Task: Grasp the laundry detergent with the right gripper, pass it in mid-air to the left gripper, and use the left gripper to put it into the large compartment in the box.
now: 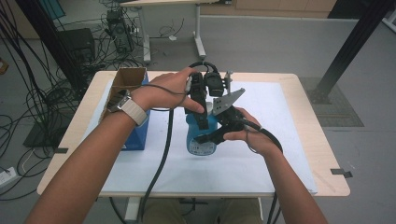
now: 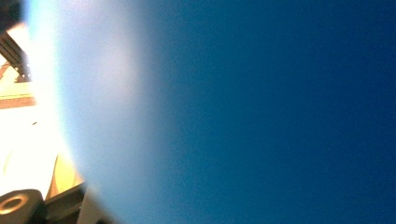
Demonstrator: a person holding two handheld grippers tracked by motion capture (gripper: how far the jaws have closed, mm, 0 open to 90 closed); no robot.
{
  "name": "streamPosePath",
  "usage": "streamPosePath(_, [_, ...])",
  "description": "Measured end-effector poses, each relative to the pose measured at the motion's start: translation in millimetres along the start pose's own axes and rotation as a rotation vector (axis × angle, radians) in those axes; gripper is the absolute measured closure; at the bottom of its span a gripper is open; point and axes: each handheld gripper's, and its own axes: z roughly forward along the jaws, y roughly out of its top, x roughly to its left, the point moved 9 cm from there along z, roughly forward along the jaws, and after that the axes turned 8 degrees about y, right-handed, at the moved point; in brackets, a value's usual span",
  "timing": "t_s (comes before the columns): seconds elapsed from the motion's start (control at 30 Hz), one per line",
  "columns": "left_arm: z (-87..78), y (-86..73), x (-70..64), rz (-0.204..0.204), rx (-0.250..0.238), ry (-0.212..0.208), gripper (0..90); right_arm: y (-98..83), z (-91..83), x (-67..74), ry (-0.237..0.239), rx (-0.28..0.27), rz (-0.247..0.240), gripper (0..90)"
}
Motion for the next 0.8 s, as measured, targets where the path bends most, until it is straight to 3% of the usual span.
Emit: streamPosePath(0.8, [13.3, 2.1, -4.4, 0.014, 0.009, -0.037, 15.4, 4.5, -1.6, 5.1, 0.007, -0.016, 0.005, 43.7])
